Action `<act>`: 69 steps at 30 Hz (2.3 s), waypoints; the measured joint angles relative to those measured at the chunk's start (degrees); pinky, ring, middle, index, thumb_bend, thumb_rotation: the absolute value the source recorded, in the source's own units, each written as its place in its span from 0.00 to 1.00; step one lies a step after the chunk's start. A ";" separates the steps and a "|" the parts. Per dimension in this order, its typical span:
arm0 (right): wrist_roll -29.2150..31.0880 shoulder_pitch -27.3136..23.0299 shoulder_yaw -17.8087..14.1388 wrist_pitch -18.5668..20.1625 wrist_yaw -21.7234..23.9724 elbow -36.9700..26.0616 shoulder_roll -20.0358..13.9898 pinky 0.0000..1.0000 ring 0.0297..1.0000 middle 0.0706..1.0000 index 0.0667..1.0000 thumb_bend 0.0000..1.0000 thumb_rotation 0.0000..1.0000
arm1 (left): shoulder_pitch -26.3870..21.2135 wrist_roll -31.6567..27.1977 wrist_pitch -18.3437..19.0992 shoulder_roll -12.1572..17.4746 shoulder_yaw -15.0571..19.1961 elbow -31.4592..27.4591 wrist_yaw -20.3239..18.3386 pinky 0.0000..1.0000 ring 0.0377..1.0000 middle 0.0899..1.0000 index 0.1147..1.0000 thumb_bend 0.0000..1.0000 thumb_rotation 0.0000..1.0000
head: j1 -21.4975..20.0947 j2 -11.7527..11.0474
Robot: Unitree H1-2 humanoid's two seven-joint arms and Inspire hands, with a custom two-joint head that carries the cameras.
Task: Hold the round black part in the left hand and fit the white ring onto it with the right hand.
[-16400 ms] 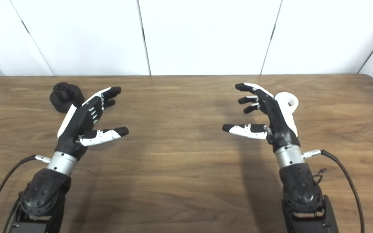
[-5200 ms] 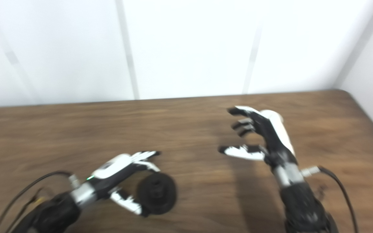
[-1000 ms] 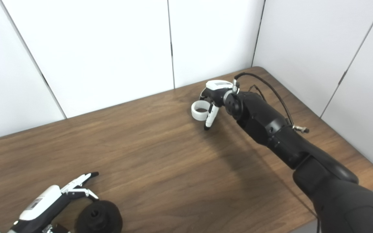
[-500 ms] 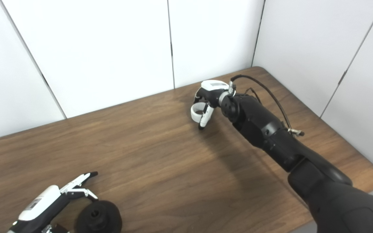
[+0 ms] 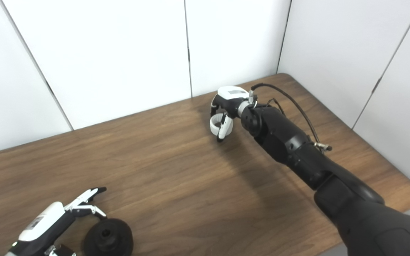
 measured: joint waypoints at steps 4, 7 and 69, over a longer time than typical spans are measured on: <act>-0.01 0.06 -0.01 -0.19 -0.25 0.00 -0.03 0.73 0.80 0.77 0.45 0.52 0.13 | 0.13 0.01 0.19 0.01 -0.09 -0.16 -0.07 0.90 1.00 0.99 0.50 1.00 0.18 | 0.00 0.00; -0.03 0.17 -0.02 -0.78 -0.57 -0.02 -0.11 0.72 0.79 0.77 0.45 0.52 0.13 | 0.05 0.00 0.20 0.03 -0.04 -0.17 -0.06 0.89 1.00 0.98 0.50 1.00 0.18 | 0.53 0.26; 8.60 9.17 -2.85 -7.28 15.75 -40.15 0.30 0.65 0.76 0.77 0.44 0.52 0.14 | -0.76 4.14 5.33 -6.15 -1.54 -0.37 1.84 0.89 1.00 1.00 0.49 1.00 0.24 | 24.52 7.73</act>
